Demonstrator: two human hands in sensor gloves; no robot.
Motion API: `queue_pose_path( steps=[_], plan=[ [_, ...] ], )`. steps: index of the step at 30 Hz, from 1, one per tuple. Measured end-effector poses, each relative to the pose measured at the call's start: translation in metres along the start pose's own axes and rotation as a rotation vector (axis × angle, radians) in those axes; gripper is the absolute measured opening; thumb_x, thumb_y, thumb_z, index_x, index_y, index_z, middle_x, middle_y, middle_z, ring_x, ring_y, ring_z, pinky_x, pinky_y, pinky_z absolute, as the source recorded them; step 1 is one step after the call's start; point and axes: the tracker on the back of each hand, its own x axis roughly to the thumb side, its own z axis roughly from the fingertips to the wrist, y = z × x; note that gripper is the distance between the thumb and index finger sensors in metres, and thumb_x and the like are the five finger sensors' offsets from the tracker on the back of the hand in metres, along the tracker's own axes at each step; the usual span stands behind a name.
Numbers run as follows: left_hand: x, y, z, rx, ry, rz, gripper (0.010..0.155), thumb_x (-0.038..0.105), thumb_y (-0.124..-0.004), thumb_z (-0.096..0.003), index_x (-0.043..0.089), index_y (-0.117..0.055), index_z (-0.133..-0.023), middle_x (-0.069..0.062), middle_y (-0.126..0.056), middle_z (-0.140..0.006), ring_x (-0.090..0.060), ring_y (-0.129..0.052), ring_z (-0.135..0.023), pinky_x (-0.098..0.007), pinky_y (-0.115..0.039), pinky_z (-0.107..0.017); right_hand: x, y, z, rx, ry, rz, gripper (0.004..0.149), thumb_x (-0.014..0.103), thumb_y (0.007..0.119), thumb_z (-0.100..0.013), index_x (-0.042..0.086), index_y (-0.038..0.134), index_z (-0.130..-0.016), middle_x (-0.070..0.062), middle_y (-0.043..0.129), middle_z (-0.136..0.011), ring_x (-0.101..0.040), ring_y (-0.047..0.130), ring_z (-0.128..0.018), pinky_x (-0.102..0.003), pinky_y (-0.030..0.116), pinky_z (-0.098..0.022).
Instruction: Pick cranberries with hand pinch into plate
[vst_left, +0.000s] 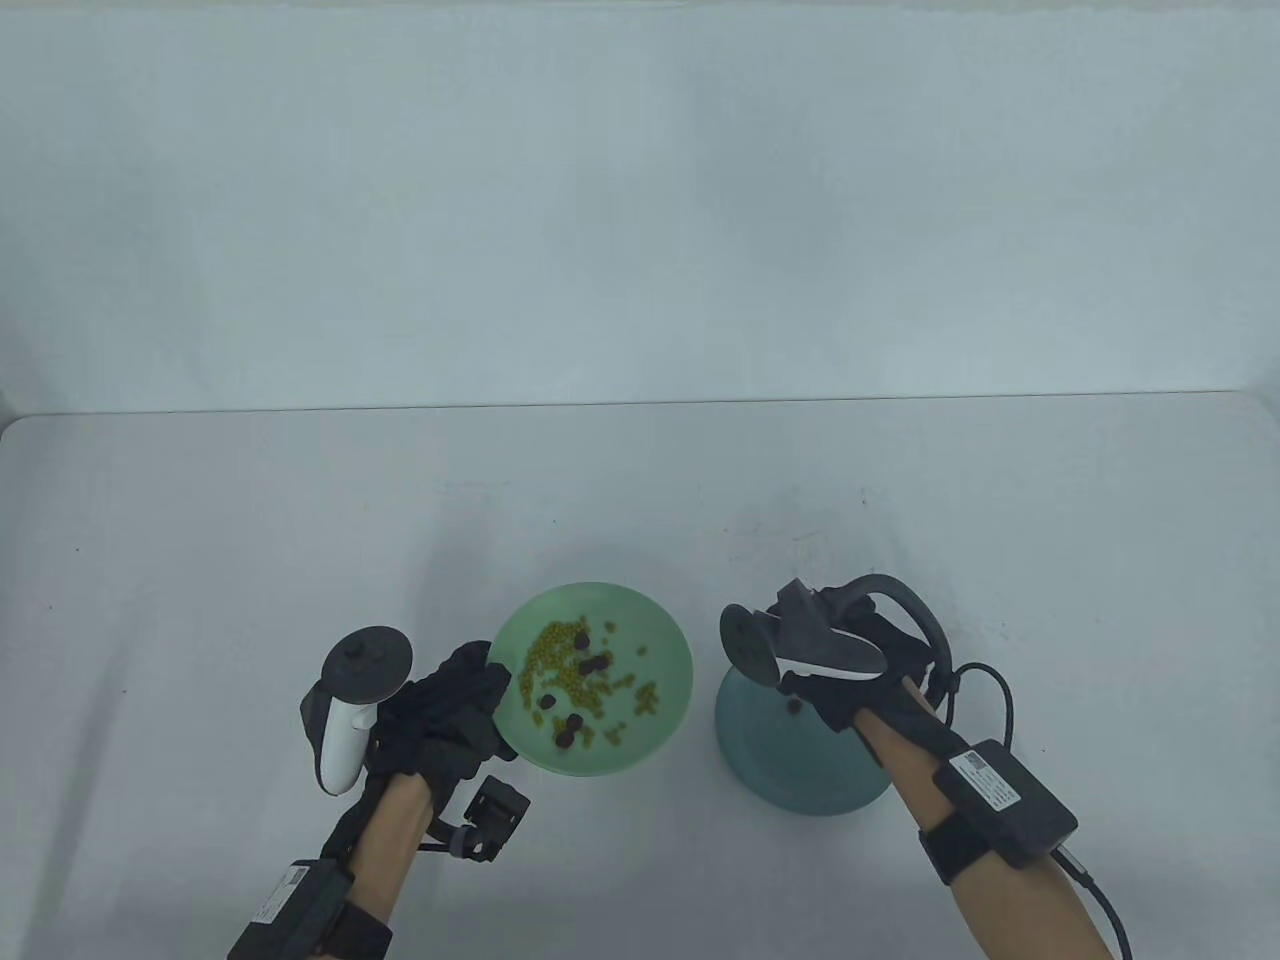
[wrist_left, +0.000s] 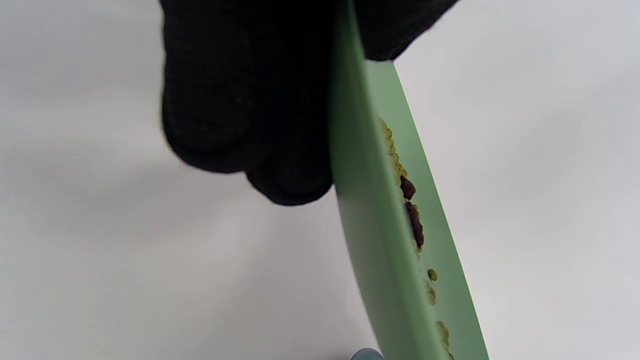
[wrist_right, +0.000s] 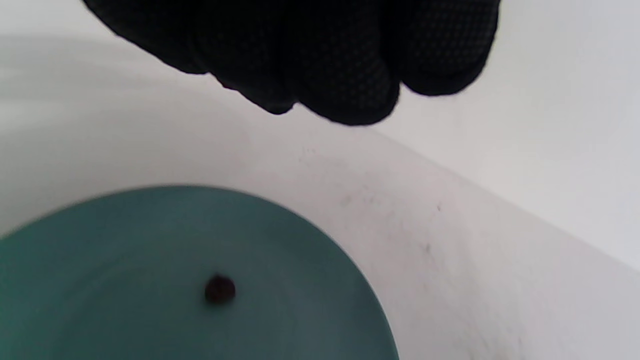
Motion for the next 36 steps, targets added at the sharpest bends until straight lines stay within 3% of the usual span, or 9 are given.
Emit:
queue_pose_path(
  steps=[10,20,28,36],
  plan=[
    [-0.001,-0.004,-0.001,-0.012,0.002,-0.027,0.052,0.023,-0.066,-0.0602,-0.003,-0.055,-0.104,-0.018,-0.086,-0.081,-0.022,-0.109,-0.048,-0.028,-0.097,-0.036,-0.009,0.065,-0.003,0.132,0.066,-0.057,0.052,0.054,0.073,-0.052,0.016,0.087,-0.084,0.016,0.092,-0.049,-0.006,0.098,-0.042,-0.037,0.087,-0.045],
    [-0.001,-0.006,-0.002,-0.024,0.003,-0.036,0.052,0.023,-0.066,-0.0601,-0.003,-0.055,-0.104,-0.018,-0.086,-0.081,-0.022,-0.109,-0.048,-0.028,-0.097,-0.036,-0.016,0.082,-0.008,0.191,0.105,-0.052,0.052,0.054,0.072,-0.053,0.016,0.086,-0.085,0.015,0.092,-0.052,-0.007,0.098,-0.044,-0.038,0.087,-0.046],
    [-0.001,-0.006,-0.003,-0.018,0.004,-0.037,0.052,0.023,-0.066,-0.0602,-0.003,-0.056,-0.104,-0.018,-0.086,-0.081,-0.022,-0.109,-0.048,-0.028,-0.097,-0.036,-0.028,0.064,-0.002,0.173,0.134,-0.042,0.057,0.056,0.071,-0.053,0.016,0.084,-0.091,0.013,0.093,-0.056,-0.009,0.099,-0.047,-0.039,0.086,-0.047],
    [-0.001,-0.006,-0.003,-0.016,0.005,-0.035,0.052,0.023,-0.066,-0.0602,-0.003,-0.056,-0.104,-0.018,-0.086,-0.082,-0.022,-0.109,-0.048,-0.028,-0.097,-0.037,-0.030,-0.002,0.011,0.056,0.109,-0.010,0.056,0.056,0.071,-0.054,0.017,0.081,-0.094,0.013,0.094,-0.059,-0.010,0.100,-0.048,-0.038,0.087,-0.045]
  ],
)
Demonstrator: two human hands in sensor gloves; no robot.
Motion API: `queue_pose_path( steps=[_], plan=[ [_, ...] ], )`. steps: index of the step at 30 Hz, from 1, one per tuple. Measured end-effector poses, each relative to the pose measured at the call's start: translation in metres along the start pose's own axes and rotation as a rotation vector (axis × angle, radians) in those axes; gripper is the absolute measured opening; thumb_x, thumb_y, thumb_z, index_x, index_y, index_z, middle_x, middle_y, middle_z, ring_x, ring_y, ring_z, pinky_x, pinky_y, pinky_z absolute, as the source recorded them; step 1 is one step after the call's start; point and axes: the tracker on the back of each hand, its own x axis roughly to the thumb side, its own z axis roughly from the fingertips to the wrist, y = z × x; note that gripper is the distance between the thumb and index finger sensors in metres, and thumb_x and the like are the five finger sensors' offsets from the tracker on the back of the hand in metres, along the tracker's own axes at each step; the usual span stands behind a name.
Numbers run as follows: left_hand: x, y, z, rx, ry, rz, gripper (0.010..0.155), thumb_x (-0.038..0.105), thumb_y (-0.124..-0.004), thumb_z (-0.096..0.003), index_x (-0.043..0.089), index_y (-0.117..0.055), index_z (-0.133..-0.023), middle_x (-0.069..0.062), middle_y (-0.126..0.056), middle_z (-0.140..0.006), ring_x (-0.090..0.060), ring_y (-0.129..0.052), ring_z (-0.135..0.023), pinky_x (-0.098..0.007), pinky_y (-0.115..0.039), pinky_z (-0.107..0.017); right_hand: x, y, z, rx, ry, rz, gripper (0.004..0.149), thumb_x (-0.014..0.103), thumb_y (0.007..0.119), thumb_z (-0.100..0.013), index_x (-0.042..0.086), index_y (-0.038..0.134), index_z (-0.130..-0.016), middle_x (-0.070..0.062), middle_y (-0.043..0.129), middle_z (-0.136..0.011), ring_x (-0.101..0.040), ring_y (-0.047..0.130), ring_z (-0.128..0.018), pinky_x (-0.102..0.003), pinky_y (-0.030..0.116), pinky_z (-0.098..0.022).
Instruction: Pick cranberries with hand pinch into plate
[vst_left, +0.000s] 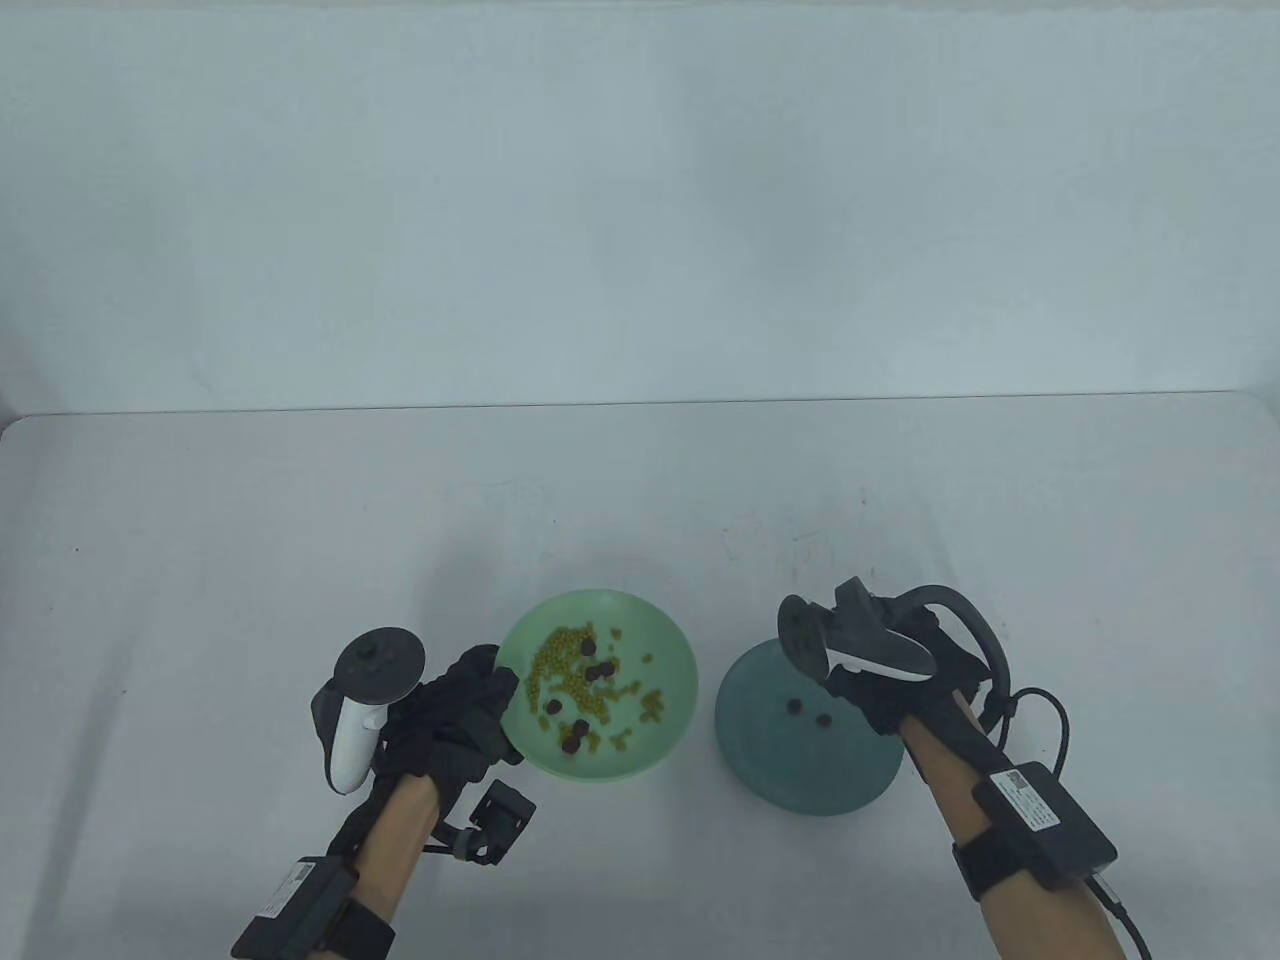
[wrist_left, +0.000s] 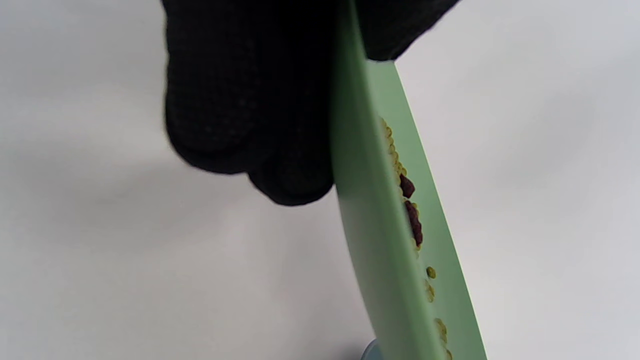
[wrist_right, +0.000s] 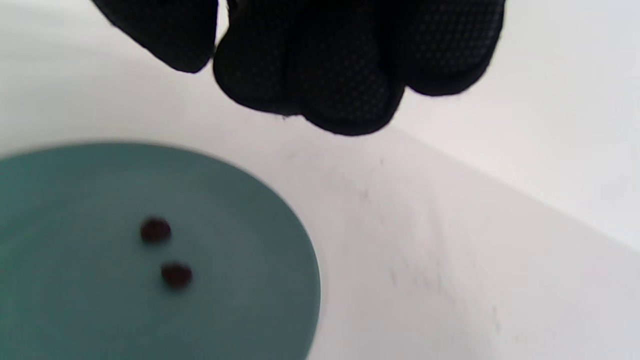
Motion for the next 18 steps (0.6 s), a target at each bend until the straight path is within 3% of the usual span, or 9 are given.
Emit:
queue_pose_path(
  steps=[10,18],
  plan=[
    [0.000,-0.001,0.000,-0.006,0.000,0.003,0.052,0.023,-0.066,-0.0602,-0.003,-0.055,-0.104,-0.018,-0.085,-0.082,-0.022,-0.109,-0.048,-0.028,-0.097,-0.036,0.058,-0.072,0.015,-0.170,-0.175,0.027,0.056,0.054,0.071,-0.055,0.018,0.080,-0.096,0.012,0.095,-0.062,-0.011,0.100,-0.050,-0.036,0.087,-0.042],
    [0.000,-0.001,0.000,-0.007,-0.001,0.010,0.052,0.023,-0.066,-0.0602,-0.003,-0.055,-0.104,-0.018,-0.085,-0.082,-0.022,-0.109,-0.048,-0.028,-0.097,-0.036,0.115,-0.088,0.015,-0.225,-0.328,0.019,0.053,0.053,0.074,-0.054,0.021,0.079,-0.096,0.013,0.094,-0.061,-0.010,0.100,-0.050,-0.035,0.087,-0.042]
  ],
)
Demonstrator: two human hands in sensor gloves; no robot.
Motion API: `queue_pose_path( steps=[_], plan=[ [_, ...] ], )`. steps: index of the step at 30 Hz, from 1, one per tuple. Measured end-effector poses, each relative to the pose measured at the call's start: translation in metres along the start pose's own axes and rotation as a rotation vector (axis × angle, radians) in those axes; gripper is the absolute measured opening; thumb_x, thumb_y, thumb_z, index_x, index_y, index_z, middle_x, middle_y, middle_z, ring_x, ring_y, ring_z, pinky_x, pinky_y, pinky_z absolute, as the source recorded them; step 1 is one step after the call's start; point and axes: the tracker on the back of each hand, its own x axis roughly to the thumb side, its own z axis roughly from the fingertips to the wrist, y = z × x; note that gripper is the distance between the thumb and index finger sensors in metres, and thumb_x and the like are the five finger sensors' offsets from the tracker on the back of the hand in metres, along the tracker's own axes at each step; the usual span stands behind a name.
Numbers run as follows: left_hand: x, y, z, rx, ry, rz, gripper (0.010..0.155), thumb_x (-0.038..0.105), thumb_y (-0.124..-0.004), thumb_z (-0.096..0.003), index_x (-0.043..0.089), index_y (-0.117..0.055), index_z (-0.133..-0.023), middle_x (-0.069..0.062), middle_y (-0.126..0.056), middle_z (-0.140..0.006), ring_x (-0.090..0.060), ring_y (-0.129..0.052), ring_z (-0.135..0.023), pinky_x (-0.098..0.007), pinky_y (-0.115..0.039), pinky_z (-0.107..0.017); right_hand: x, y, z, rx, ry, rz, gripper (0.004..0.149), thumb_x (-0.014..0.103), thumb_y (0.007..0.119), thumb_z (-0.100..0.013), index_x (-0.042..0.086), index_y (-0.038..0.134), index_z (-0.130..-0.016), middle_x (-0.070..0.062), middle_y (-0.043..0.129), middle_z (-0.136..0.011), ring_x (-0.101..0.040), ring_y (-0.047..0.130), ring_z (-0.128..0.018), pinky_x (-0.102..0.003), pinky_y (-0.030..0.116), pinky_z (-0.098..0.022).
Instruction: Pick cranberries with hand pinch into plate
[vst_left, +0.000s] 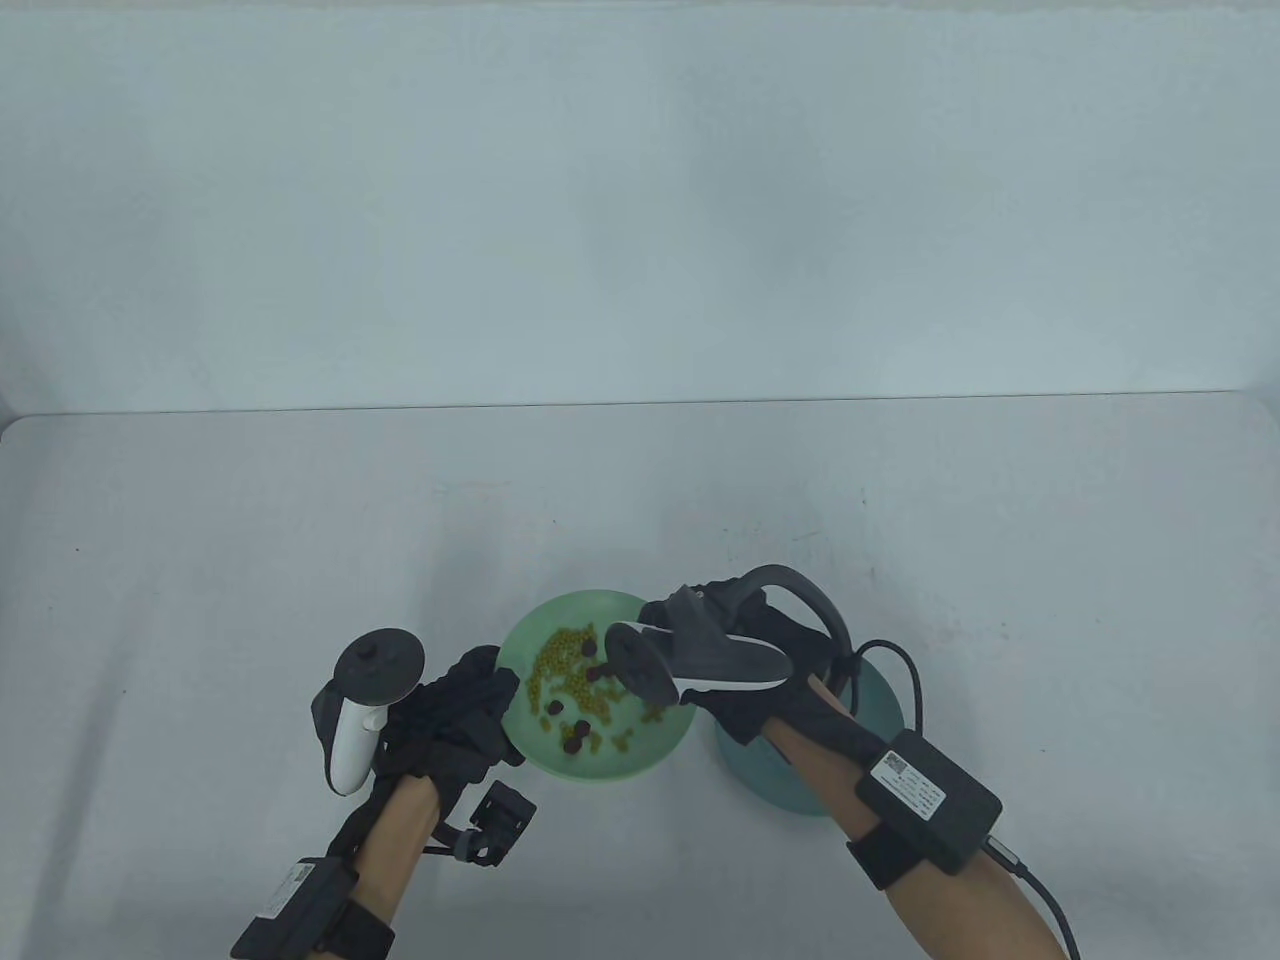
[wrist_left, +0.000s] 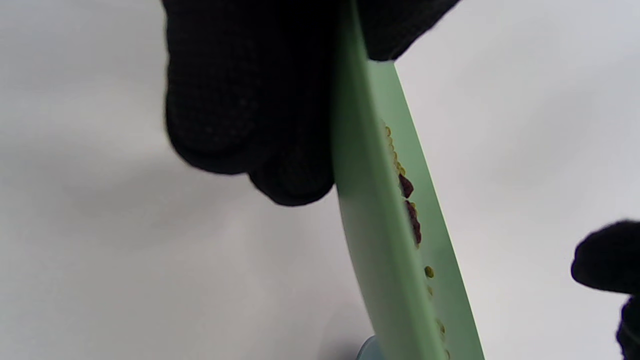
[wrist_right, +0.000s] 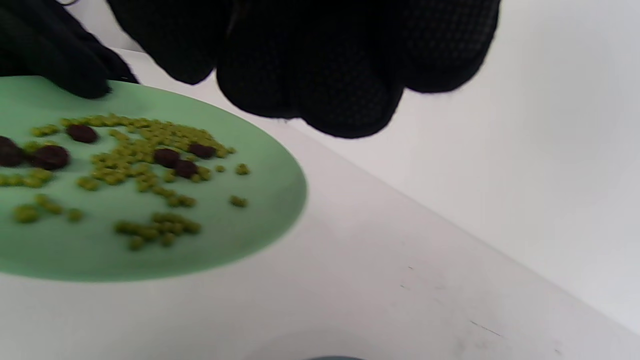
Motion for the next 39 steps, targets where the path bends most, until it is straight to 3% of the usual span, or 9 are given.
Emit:
queue_pose_path(
  steps=[6,13,39],
  plan=[
    [0.000,0.001,0.000,0.000,0.000,0.007,0.052,0.023,-0.066,-0.0602,-0.003,-0.056,-0.104,-0.018,-0.086,-0.081,-0.022,-0.109,-0.048,-0.028,-0.097,-0.035,0.038,0.003,-0.004,-0.012,-0.127,-0.001,0.056,0.055,0.074,-0.052,0.023,0.078,-0.097,0.014,0.094,-0.061,-0.010,0.100,-0.050,-0.034,0.087,-0.043],
    [0.000,0.002,0.000,0.005,0.005,0.013,0.052,0.023,-0.066,-0.0602,-0.003,-0.056,-0.104,-0.018,-0.086,-0.081,-0.022,-0.109,-0.047,-0.028,-0.097,-0.035,0.060,0.014,-0.005,-0.017,-0.209,-0.013,0.055,0.056,0.075,-0.050,0.025,0.078,-0.096,0.014,0.094,-0.060,-0.009,0.099,-0.050,-0.034,0.087,-0.043],
    [-0.001,0.002,-0.001,0.010,0.010,0.002,0.052,0.023,-0.066,-0.0599,-0.004,-0.056,-0.104,-0.019,-0.086,-0.080,-0.022,-0.110,-0.047,-0.028,-0.098,-0.035,0.080,0.030,-0.009,-0.067,-0.262,0.078,0.049,0.053,0.076,-0.050,0.026,0.081,-0.090,0.016,0.094,-0.057,-0.008,0.099,-0.049,-0.035,0.087,-0.044]
  ],
)
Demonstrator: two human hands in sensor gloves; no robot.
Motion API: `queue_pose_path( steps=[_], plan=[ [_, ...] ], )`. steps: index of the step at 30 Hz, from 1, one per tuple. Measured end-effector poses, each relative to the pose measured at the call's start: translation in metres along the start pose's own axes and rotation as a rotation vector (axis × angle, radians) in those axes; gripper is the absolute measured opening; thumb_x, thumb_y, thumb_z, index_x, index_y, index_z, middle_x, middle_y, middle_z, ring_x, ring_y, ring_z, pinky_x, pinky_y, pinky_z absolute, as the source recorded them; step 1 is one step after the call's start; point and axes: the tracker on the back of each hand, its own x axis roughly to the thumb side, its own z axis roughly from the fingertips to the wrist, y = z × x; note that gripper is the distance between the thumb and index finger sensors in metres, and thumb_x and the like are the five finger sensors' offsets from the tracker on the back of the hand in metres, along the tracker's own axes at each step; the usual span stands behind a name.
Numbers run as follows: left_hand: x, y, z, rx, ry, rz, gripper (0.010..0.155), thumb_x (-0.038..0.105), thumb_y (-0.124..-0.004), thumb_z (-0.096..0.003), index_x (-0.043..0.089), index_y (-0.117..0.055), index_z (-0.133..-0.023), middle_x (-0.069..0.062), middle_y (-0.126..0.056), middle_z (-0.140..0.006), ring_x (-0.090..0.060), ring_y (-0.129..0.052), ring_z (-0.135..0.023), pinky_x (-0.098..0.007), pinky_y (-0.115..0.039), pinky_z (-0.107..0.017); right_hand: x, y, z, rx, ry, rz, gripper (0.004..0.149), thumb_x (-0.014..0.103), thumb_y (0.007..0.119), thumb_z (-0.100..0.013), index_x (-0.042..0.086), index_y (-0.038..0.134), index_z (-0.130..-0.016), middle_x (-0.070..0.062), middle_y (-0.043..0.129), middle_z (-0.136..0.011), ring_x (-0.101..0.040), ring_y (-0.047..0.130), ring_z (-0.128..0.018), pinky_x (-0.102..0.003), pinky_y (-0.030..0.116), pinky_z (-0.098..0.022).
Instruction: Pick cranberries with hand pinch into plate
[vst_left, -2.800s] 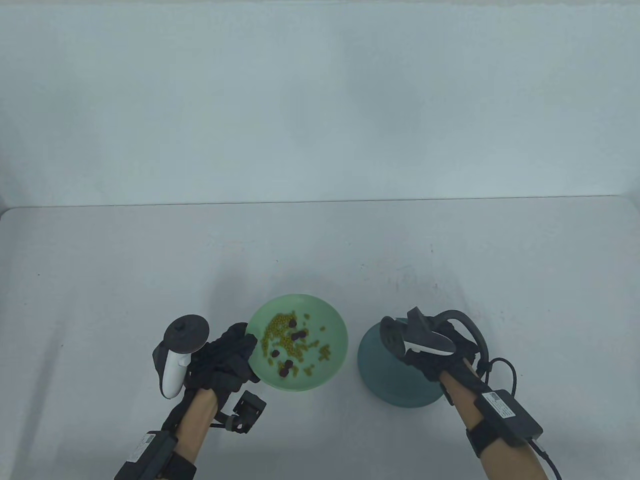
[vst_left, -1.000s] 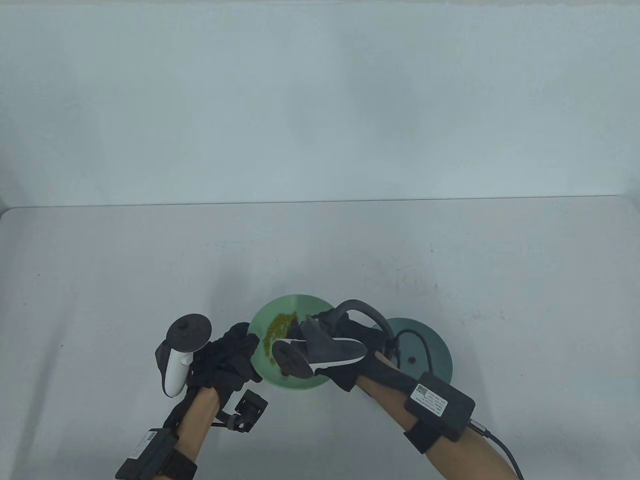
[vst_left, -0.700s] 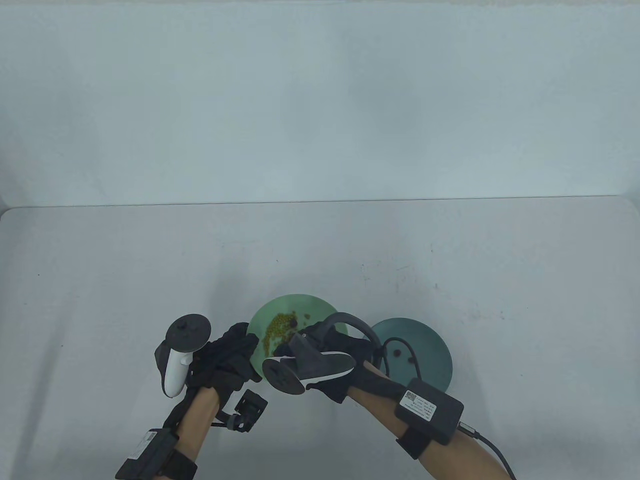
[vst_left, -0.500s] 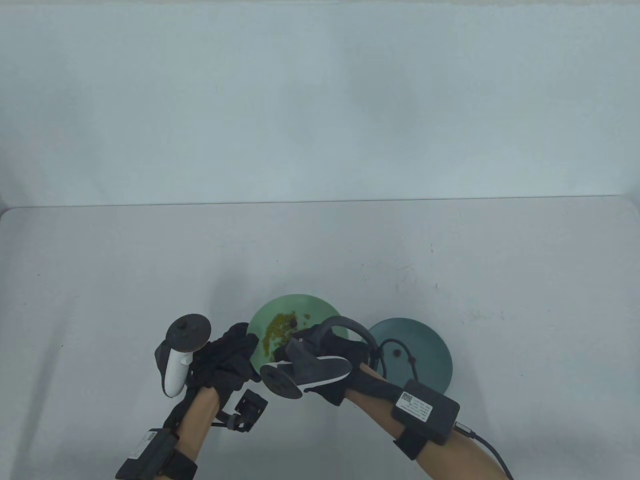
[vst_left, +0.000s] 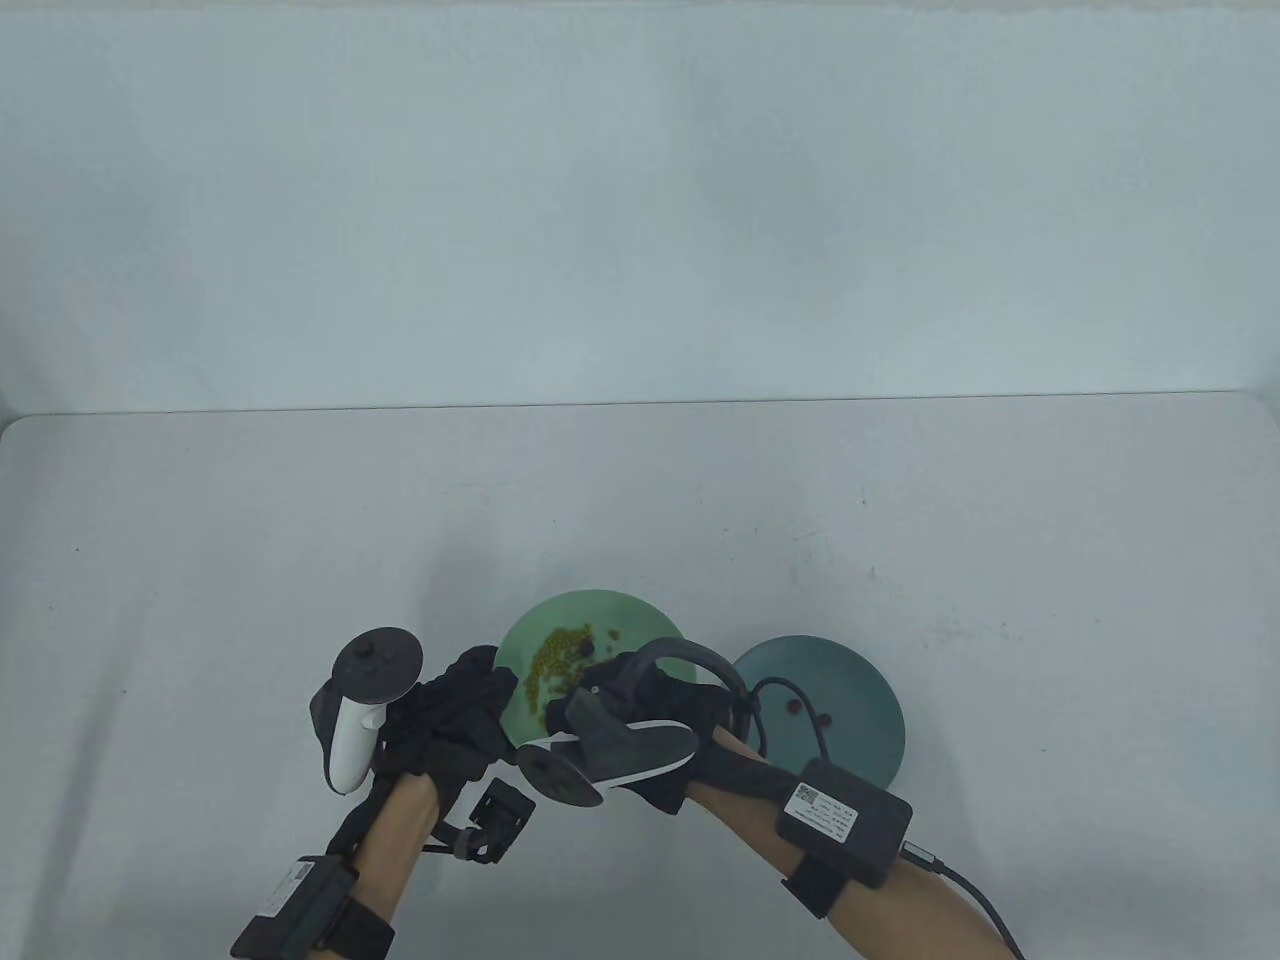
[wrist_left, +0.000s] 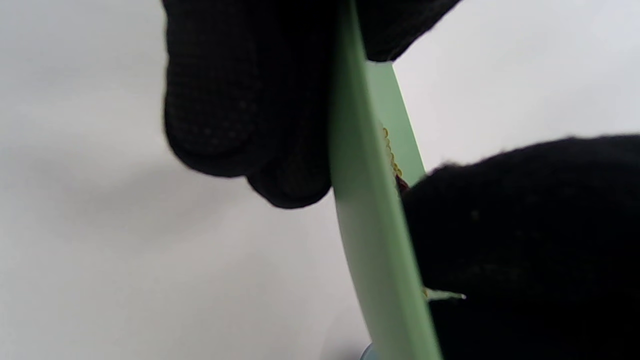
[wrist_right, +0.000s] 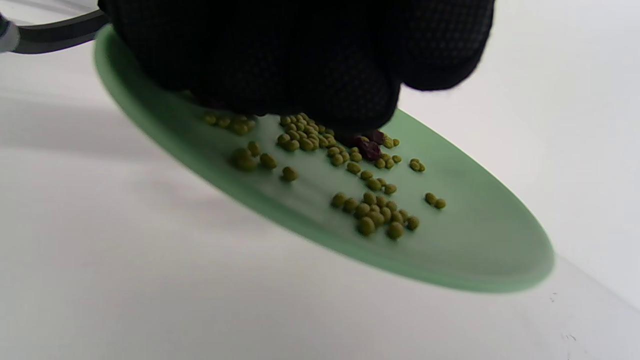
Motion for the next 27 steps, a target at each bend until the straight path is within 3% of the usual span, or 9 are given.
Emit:
queue_pose_path(
  steps=[19,27],
  plan=[
    [0.000,0.000,-0.001,0.002,0.000,-0.001,0.052,0.022,-0.066,-0.0599,-0.004,-0.056,-0.103,-0.019,-0.086,-0.080,-0.022,-0.110,-0.045,-0.027,-0.098,-0.034,0.003,-0.001,-0.003,-0.032,-0.004,-0.008,0.049,0.052,0.075,-0.050,0.021,0.084,-0.088,0.017,0.094,-0.054,-0.007,0.099,-0.046,-0.033,0.087,-0.043],
    [0.002,0.000,-0.002,0.000,-0.013,-0.006,0.052,0.022,-0.066,-0.0597,-0.005,-0.057,-0.103,-0.020,-0.086,-0.079,-0.023,-0.111,-0.044,-0.028,-0.098,-0.033,0.002,-0.002,-0.010,0.020,-0.017,-0.050,0.051,0.052,0.076,-0.050,0.016,0.084,-0.087,0.017,0.093,-0.053,-0.006,0.099,-0.045,-0.033,0.088,-0.042]
  ],
)
